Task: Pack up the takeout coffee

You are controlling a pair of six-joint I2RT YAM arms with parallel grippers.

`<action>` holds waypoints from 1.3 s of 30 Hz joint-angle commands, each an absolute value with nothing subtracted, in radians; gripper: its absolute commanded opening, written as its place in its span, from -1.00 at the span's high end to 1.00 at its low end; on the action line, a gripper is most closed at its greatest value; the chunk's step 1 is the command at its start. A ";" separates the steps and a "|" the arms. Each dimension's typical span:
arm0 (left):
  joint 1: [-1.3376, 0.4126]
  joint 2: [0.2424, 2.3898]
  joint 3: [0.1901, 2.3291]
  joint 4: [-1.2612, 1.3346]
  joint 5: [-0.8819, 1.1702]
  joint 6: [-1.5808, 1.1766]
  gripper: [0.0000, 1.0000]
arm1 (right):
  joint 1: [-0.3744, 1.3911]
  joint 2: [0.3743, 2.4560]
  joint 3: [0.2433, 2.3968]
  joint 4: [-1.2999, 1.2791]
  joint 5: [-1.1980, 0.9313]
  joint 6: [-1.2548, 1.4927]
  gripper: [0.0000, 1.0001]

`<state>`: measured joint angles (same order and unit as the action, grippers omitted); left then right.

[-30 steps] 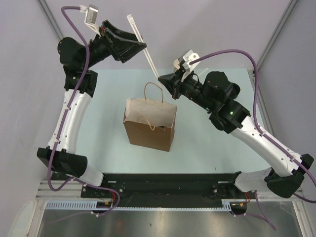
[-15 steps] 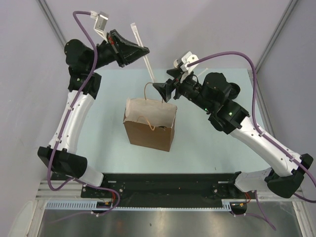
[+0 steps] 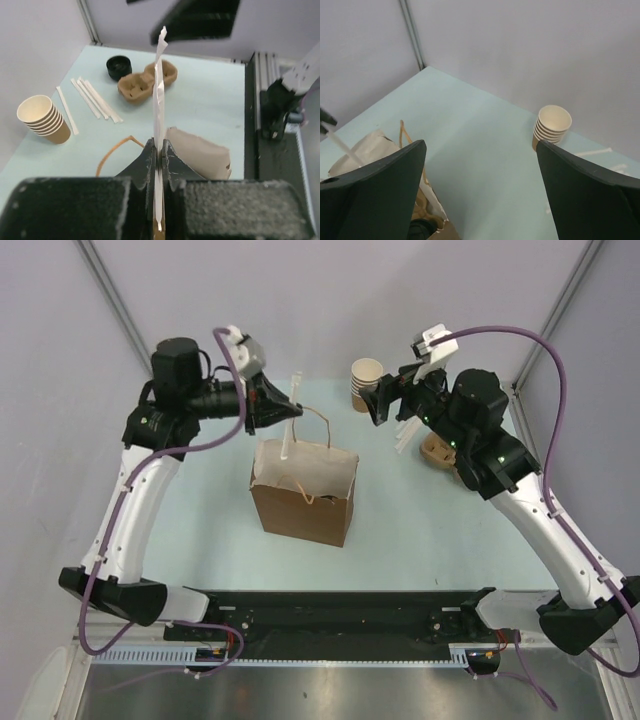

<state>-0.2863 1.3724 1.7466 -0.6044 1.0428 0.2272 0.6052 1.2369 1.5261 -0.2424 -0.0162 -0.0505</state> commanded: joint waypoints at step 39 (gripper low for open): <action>-0.477 1.424 1.433 -0.859 0.703 0.565 0.36 | 0.480 1.247 1.509 -0.396 -0.189 0.032 -1.00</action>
